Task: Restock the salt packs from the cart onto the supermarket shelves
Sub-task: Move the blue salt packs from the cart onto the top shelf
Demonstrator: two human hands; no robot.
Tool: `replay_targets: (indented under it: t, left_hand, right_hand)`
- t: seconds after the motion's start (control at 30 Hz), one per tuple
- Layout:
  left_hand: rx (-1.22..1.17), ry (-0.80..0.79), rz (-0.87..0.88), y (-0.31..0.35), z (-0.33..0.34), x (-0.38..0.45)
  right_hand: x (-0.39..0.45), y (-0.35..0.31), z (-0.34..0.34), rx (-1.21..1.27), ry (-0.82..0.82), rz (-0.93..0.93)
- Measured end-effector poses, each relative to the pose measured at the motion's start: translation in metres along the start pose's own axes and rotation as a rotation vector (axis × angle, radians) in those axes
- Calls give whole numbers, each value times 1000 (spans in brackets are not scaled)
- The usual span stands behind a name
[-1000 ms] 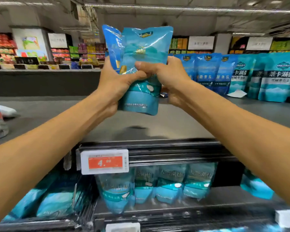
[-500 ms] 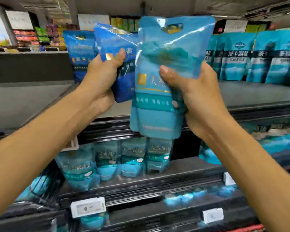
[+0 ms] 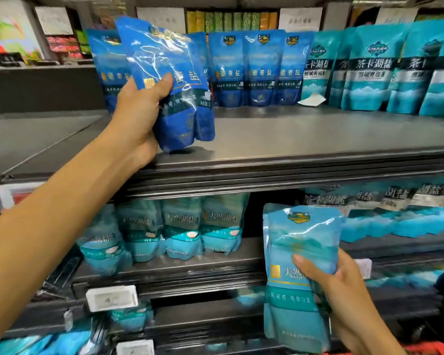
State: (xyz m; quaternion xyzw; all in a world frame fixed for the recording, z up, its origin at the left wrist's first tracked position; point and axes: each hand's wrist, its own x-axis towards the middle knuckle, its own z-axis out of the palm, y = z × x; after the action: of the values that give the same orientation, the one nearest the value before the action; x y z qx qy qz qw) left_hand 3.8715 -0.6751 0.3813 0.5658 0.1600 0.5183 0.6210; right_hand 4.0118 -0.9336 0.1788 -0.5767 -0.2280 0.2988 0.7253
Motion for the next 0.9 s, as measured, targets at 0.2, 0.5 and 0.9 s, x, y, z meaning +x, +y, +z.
replay_targets:
  t: [0.2, 0.5, 0.9]
  left_hand:
    - [36, -41, 6, -2, 5, -10]
    - [50, -155, 128, 17, -2, -65]
    - [0, -93, 15, -68, -36, -176]
  right_hand:
    - [48, 1, 10, 56, 34, 3]
    - [112, 1, 27, -114, 212, -79]
    - [131, 15, 60, 5, 156, -267]
